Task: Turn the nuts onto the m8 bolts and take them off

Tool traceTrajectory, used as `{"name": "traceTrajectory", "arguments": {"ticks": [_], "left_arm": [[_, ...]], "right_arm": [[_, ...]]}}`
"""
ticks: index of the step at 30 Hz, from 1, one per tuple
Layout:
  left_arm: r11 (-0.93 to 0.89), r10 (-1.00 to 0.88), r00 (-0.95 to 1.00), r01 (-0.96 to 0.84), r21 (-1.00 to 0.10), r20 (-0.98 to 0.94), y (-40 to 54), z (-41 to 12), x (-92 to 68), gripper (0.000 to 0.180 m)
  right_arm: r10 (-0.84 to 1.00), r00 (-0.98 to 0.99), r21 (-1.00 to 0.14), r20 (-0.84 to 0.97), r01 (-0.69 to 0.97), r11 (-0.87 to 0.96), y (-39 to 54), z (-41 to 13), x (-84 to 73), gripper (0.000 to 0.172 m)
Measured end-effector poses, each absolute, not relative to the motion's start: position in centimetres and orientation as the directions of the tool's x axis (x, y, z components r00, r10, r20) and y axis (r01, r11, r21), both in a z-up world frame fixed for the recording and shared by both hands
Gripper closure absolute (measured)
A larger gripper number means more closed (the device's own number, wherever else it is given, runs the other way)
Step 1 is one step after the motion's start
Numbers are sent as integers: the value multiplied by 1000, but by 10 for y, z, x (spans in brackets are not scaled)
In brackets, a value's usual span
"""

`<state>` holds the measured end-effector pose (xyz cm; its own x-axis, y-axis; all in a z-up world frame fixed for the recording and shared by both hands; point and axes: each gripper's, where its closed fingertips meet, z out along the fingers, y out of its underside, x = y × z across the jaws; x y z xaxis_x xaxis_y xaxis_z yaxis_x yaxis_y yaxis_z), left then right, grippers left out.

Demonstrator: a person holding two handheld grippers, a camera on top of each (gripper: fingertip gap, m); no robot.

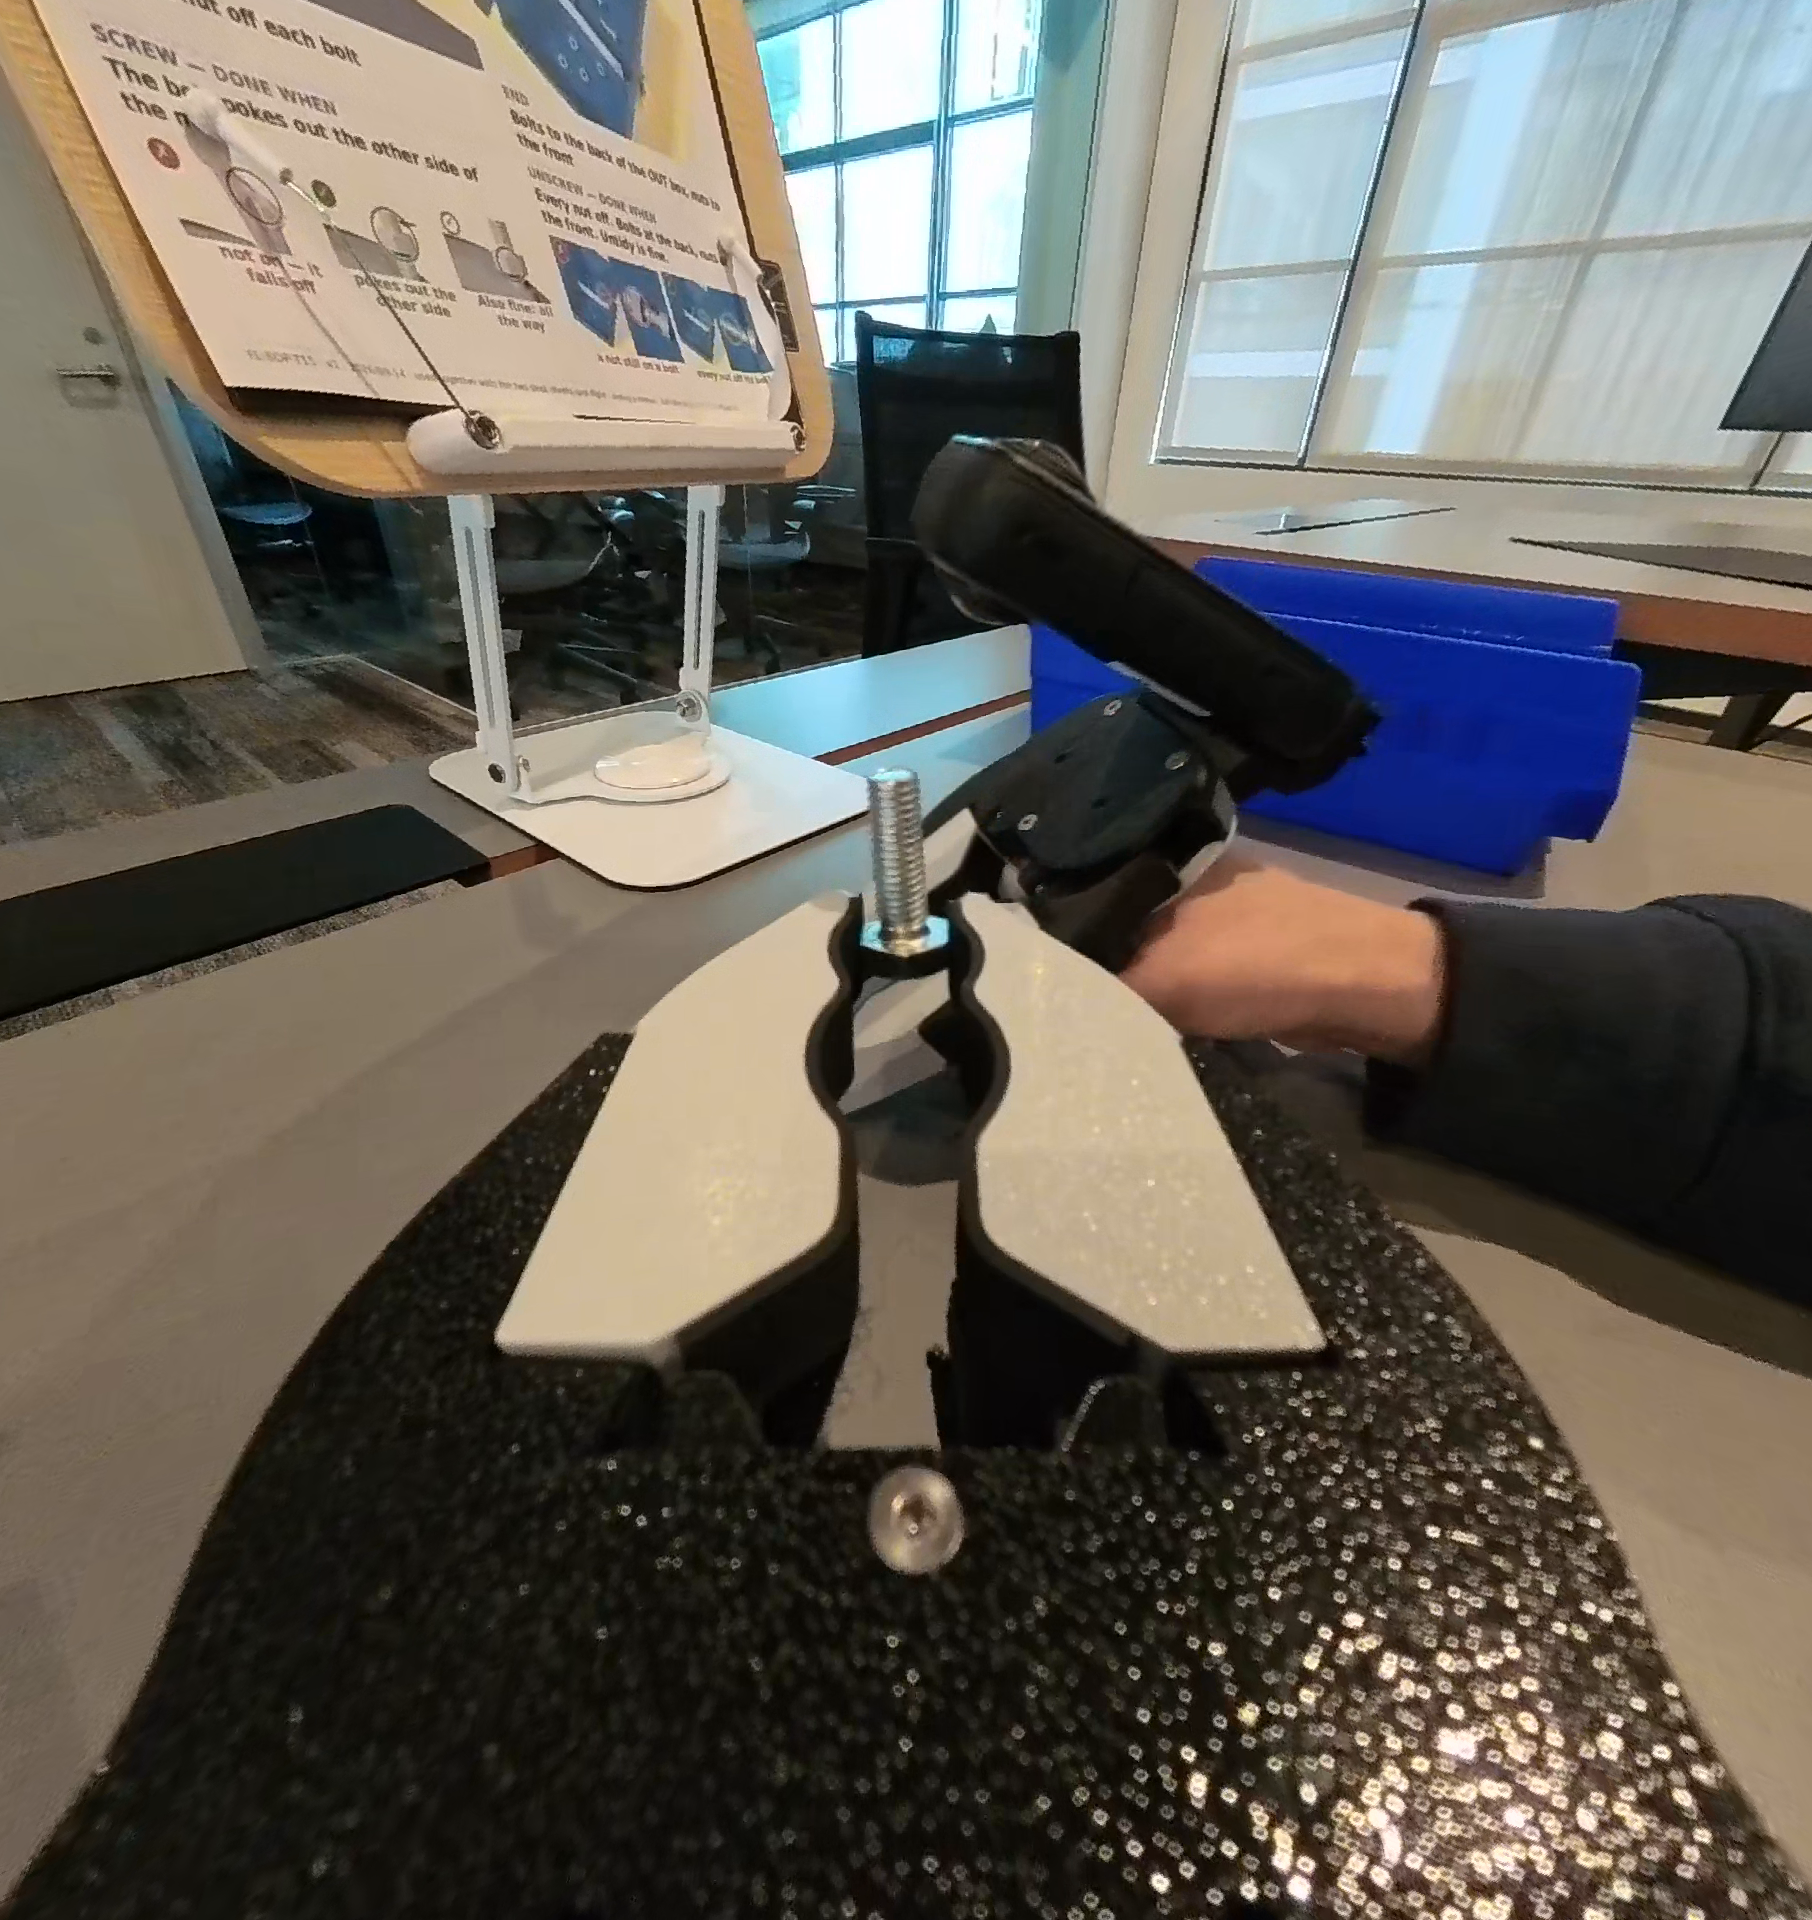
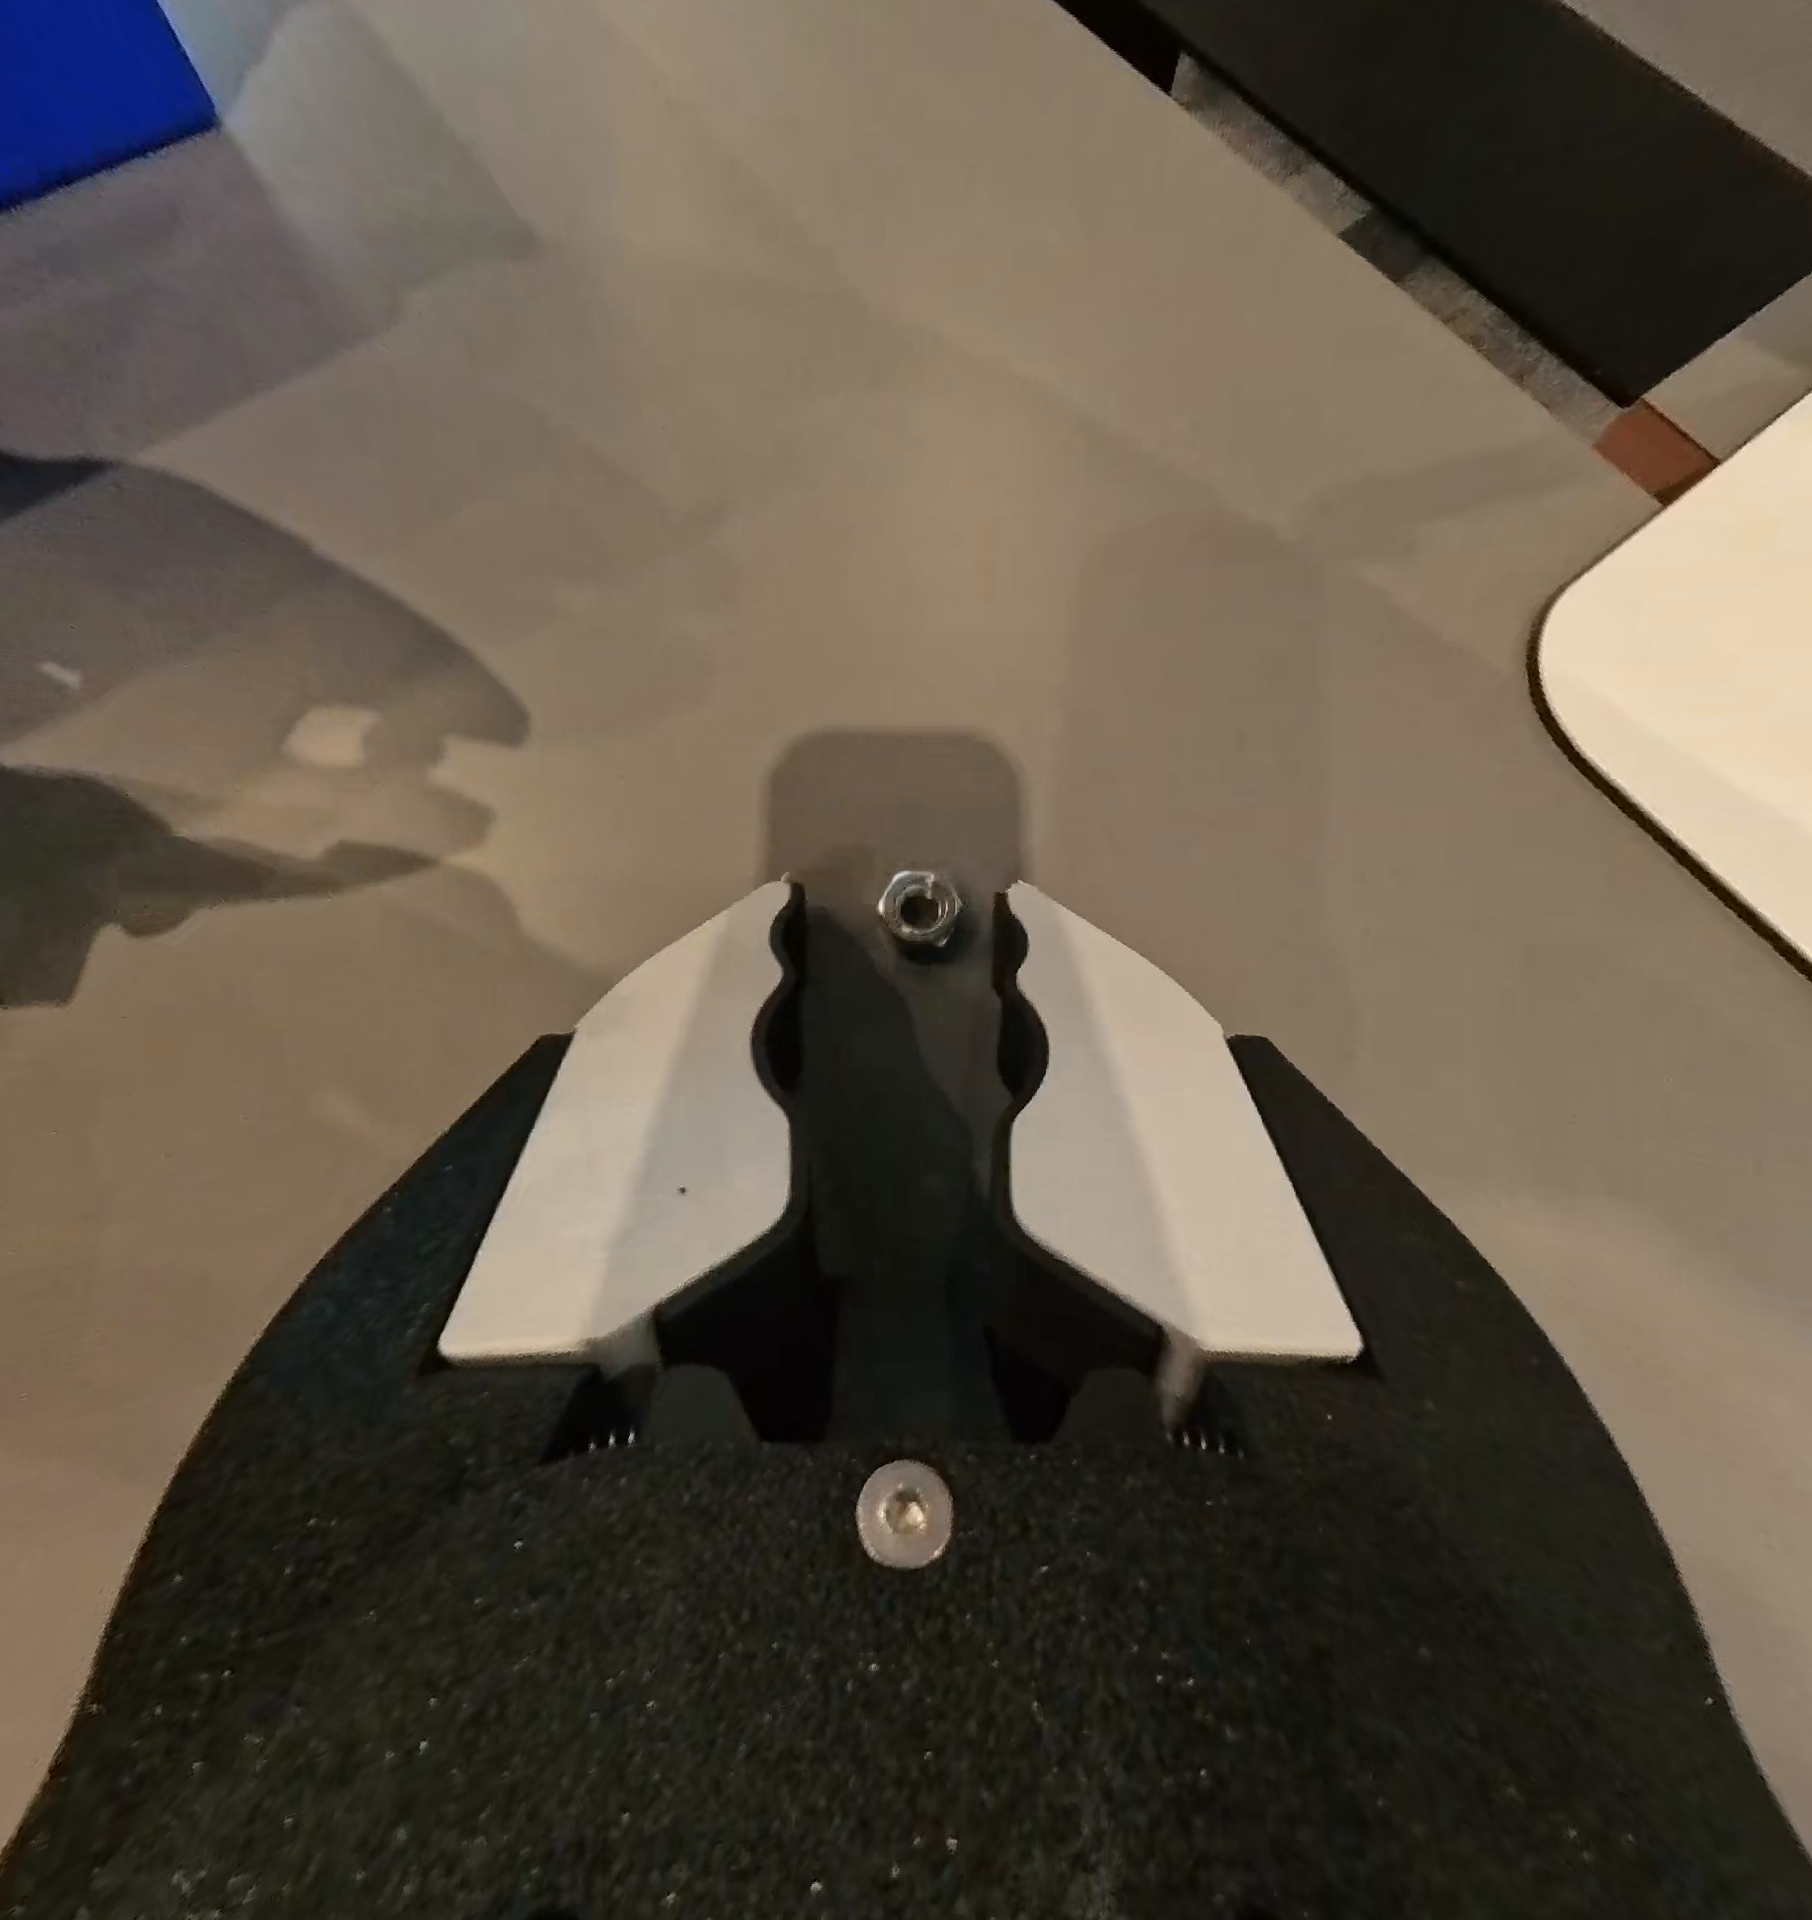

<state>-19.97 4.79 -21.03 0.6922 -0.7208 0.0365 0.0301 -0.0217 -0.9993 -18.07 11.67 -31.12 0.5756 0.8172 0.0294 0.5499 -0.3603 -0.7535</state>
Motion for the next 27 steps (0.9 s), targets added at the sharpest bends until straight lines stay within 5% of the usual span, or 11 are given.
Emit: {"name": "traceTrajectory", "arguments": {"ticks": [3,8,14,27], "left_arm": [[-25,-727,686,25,-999,35,47,-211,-198,166],[-16,-766,643,17,-1000,23,41,-210,-191,166],[-20,-858,513,-26,-999,3,25,-215,-167,166],[8,-916,399,-75,-997,-37,8,-219,-150,166]], "right_arm": [[822,569,-751,0,542,-376,116,-312,-183,156],[853,521,-819,-18,482,-311,109,-271,-177,156],[988,150,-957,-28,282,-70,44,-169,-177,157],[999,-26,-832,24,553,35,2,-188,-174,157]]}}
